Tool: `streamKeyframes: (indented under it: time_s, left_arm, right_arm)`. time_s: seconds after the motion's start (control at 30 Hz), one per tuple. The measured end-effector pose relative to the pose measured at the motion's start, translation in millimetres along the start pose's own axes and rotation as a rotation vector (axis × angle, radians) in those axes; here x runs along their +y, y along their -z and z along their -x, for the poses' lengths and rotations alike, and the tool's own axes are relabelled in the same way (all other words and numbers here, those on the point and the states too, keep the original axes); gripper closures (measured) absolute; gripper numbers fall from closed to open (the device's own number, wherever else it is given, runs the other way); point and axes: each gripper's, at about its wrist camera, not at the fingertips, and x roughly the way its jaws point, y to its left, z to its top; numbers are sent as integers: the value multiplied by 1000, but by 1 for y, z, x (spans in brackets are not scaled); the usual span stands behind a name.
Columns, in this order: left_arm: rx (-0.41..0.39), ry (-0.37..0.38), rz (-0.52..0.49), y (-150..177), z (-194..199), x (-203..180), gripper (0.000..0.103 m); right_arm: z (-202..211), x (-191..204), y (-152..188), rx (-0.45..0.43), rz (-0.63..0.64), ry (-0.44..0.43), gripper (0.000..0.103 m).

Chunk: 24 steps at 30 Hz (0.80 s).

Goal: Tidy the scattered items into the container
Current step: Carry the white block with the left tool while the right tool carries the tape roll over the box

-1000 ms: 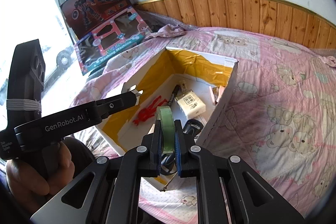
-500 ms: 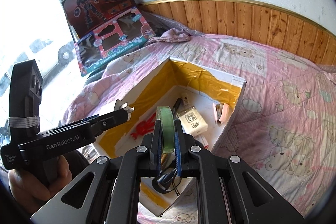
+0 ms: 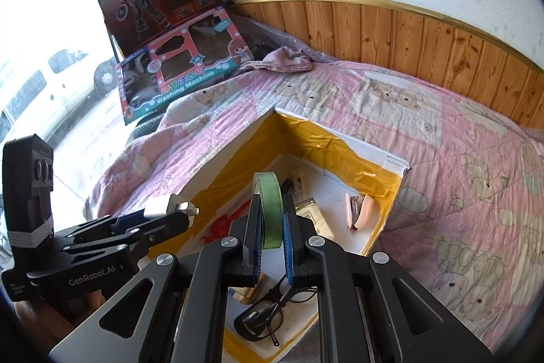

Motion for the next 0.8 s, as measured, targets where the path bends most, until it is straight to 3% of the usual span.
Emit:
streamKeyframes:
  time_s: [0.53, 0.8]
  left_arm:
    - [107, -29, -109, 15, -27, -8, 56]
    - [104, -99, -122, 12, -29, 1, 56]
  right_arm:
    - [-73, -4, -42, 96, 76, 29, 92]
    - [-115, -20, -52, 172, 83, 66, 92]
